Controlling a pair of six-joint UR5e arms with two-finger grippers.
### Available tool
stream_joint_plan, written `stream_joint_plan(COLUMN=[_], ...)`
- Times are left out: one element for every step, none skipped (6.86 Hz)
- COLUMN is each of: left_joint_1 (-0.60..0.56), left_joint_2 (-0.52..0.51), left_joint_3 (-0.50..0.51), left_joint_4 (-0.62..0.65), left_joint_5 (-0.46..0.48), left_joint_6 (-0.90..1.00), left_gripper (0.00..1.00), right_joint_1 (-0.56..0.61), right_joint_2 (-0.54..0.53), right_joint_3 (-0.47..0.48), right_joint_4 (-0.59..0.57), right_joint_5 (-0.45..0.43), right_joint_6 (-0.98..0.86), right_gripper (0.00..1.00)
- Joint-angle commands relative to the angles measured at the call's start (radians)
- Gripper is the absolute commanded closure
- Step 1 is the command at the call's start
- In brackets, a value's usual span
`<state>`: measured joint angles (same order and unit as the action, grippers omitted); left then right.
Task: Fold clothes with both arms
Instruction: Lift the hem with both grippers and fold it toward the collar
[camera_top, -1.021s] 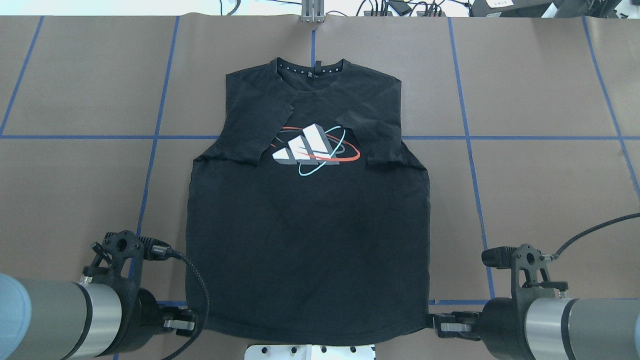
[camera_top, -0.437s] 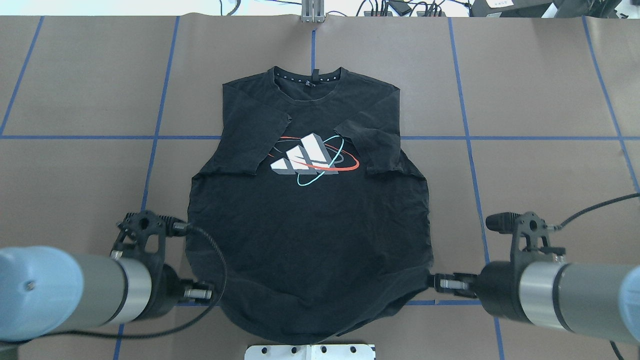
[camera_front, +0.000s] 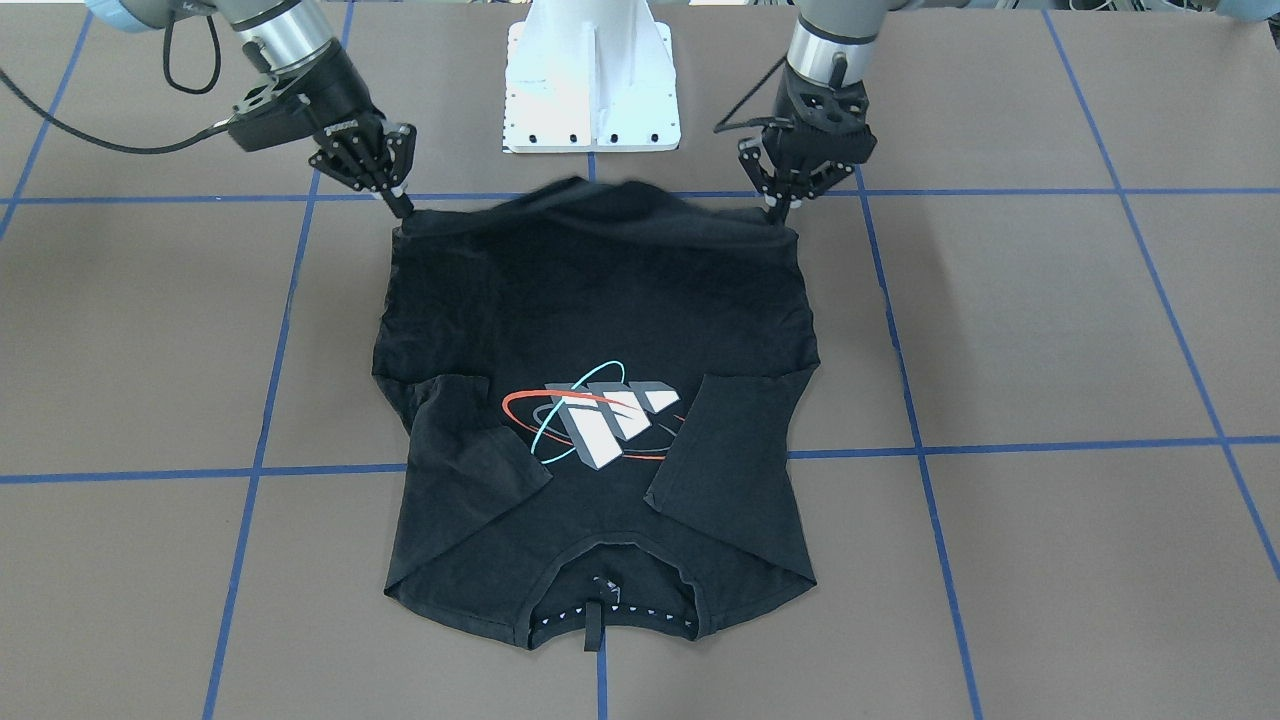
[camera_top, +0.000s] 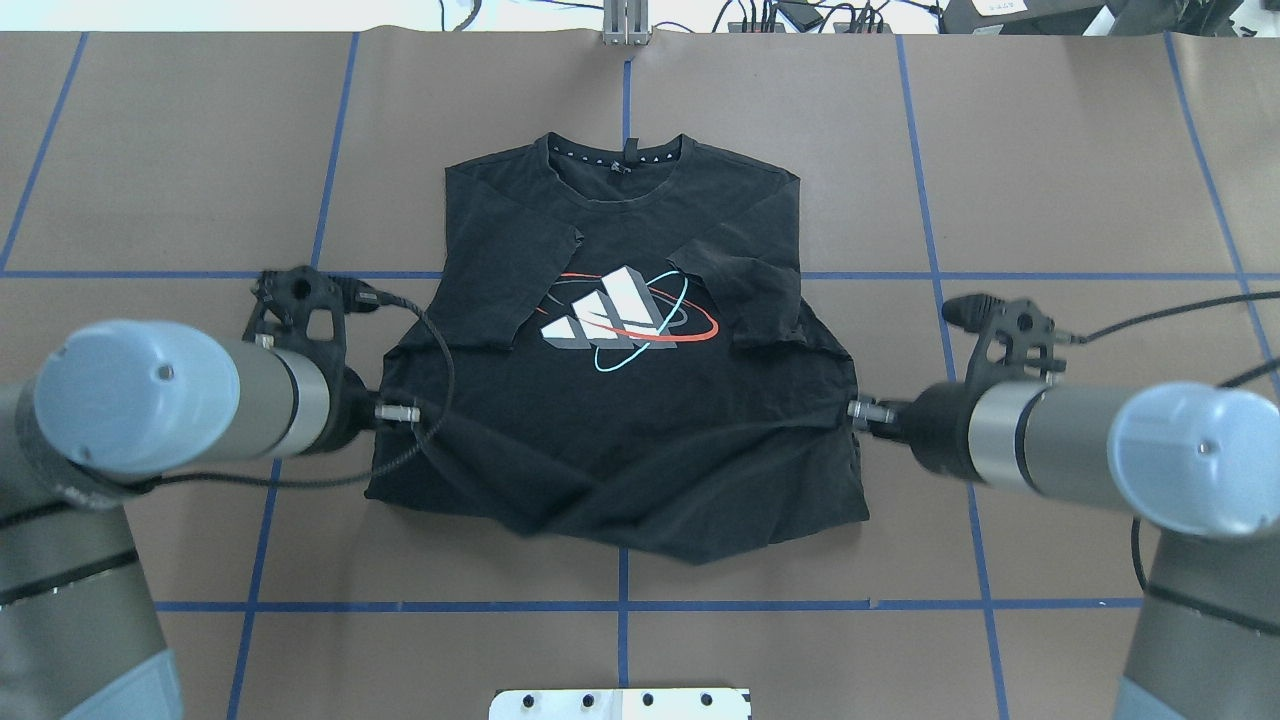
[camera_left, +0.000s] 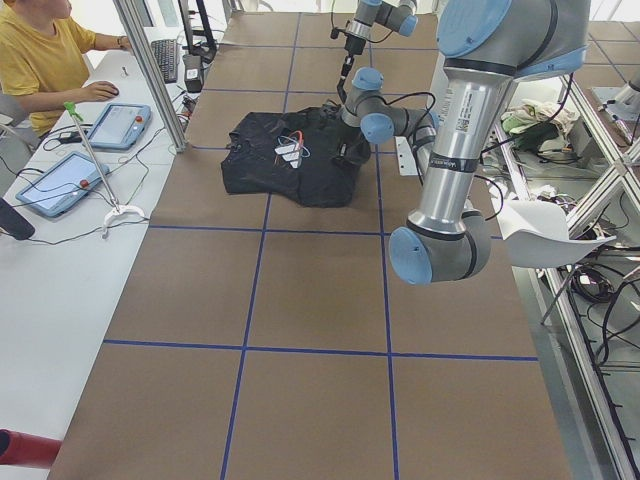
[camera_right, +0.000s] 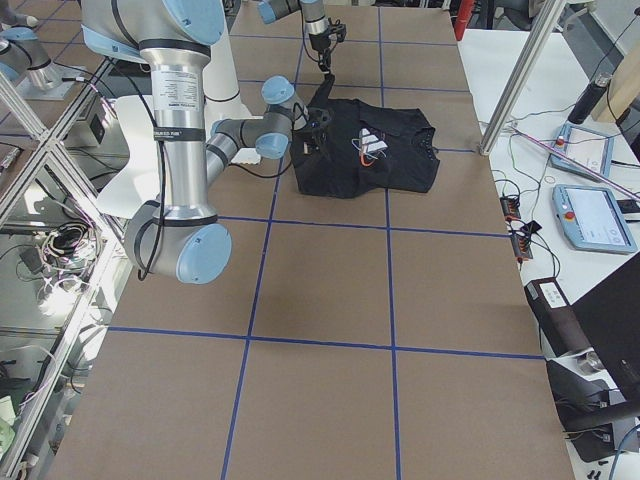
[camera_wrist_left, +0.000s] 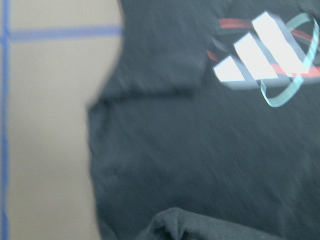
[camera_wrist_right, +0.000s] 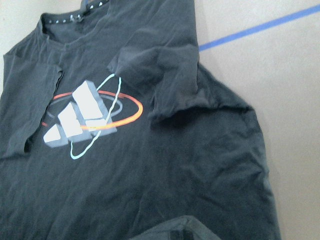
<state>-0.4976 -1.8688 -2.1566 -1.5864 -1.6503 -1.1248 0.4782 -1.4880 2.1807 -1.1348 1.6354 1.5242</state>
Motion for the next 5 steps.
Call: stream_joint_plan(left_joint_1=[-0.106,-0.142,-0.174,-0.206,-0.24], left_joint_2=[-0.042,-0.071,-0.128,-0.156,-0.158], left_joint_3=[0.041,0.073,0.145,0.196,0.24], left_joint_4=[-0.001,-0.003,-0.004,-0.027,-0.071], left_joint_5=[0.041,0.043,0.044,0.044,0.044], left_joint_6=[0.095,0.102,0.102,0.12,0.155], left_gripper=[1.0,1.0,1.0,1.0,1.0], right_joint_1=[0.155,0.207,0.247,0.27,0.293], right_joint_2=[0.124,0.141,0.165,0.226,0.276], right_joint_3=[-0.062,-0.088,-0.108,-0.183,-0.247], right_joint_4=[-0.103,-0.106,-0.108,-0.106,-0.106], right_joint_5=[0.053,0.06,0.075,0.083,0.083], right_joint_6=[-0.012,-0.018,-0.035,-0.036,-0.038], right_gripper=[1.0,1.0,1.0,1.0,1.0])
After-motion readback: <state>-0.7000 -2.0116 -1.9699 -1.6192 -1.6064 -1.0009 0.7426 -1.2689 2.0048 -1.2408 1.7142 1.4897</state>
